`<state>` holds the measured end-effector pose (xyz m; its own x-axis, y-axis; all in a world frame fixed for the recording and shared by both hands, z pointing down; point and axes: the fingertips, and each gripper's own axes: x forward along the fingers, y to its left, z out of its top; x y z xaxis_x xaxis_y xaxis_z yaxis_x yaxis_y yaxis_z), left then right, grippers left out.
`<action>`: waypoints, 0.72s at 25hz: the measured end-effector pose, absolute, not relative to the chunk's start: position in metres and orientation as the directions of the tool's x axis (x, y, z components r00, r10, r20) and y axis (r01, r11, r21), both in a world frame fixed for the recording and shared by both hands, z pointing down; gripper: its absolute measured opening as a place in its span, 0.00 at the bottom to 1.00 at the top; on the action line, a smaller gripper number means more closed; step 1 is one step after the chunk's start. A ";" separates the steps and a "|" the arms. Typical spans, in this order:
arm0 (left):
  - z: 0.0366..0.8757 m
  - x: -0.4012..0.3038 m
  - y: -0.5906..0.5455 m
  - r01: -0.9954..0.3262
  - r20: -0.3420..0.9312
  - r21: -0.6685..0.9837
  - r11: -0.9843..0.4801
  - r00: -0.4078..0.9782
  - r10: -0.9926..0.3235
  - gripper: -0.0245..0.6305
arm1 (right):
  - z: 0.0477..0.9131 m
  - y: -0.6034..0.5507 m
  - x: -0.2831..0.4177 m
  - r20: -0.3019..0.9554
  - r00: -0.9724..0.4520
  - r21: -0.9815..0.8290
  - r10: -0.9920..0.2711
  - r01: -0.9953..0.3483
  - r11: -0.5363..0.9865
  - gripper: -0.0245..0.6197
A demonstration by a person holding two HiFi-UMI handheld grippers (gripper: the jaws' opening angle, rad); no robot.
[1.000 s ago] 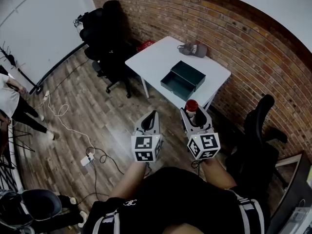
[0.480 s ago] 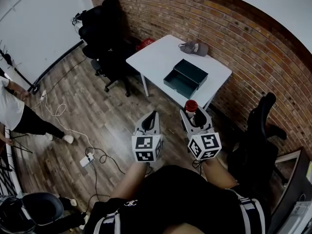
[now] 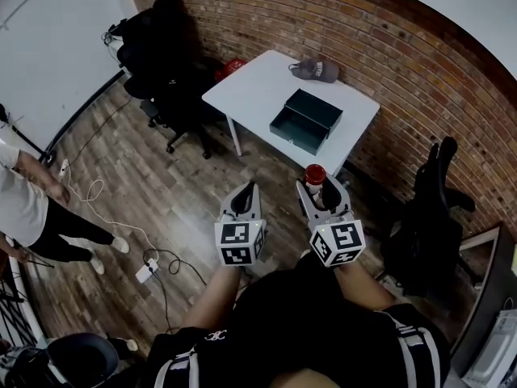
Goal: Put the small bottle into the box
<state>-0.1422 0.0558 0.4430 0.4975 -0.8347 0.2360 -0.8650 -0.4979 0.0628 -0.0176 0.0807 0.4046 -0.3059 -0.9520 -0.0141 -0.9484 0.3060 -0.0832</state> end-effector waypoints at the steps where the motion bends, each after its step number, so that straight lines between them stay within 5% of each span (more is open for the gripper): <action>1: 0.446 -0.143 0.055 -0.864 0.242 0.066 -0.499 0.499 -0.832 0.06 | 0.406 0.080 -0.018 -0.010 -0.303 -0.079 -0.953 -0.950 0.302 0.37; 18: 0.455 -0.112 -0.045 -0.875 0.225 0.026 -0.483 0.476 -0.850 0.06 | 0.418 -0.024 0.027 -0.048 -0.295 -0.099 -0.954 -0.949 0.298 0.37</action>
<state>-0.1117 -0.0449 0.4551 0.4760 -0.8501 0.2255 -0.8751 -0.4832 0.0257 0.0269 -0.0242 0.4181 -0.2948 -0.9544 -0.0478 -0.9493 0.2982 -0.0993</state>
